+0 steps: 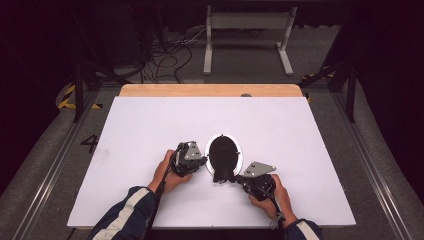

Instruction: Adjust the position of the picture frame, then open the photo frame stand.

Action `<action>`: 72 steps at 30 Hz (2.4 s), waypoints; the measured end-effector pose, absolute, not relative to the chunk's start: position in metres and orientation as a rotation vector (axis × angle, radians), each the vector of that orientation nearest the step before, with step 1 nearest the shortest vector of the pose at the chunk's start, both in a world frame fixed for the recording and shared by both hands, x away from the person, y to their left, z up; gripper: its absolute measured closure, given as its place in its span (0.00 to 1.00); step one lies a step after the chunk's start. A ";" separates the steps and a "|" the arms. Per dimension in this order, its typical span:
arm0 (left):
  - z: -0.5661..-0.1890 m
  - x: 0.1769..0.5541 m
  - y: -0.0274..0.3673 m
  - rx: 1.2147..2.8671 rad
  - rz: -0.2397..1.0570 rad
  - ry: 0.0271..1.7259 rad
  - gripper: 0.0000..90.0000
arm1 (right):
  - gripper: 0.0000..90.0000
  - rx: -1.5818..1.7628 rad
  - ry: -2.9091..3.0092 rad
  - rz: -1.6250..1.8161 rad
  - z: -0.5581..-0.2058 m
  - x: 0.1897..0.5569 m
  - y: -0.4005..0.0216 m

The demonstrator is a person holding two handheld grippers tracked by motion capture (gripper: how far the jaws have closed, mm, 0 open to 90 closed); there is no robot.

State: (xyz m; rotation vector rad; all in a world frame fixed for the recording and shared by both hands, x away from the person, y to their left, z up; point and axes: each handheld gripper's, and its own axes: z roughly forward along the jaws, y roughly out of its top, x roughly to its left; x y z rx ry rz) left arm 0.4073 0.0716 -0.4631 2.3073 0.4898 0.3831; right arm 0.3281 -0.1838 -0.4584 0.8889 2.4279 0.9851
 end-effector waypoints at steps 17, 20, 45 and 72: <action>-0.462 0.411 0.076 2.306 0.375 0.501 0.93 | 0.98 0.865 2.440 1.015 -0.459 0.330 -0.184; -0.459 0.410 0.078 2.306 0.389 0.489 0.91 | 0.95 0.862 2.457 1.024 -0.457 0.331 -0.187; -0.447 0.339 0.179 2.180 0.476 0.573 0.24 | 0.76 0.866 2.496 1.110 -0.440 0.330 -0.219; -0.458 0.326 0.211 2.165 0.468 0.677 0.14 | 0.74 0.856 2.607 1.017 -0.448 0.324 -0.204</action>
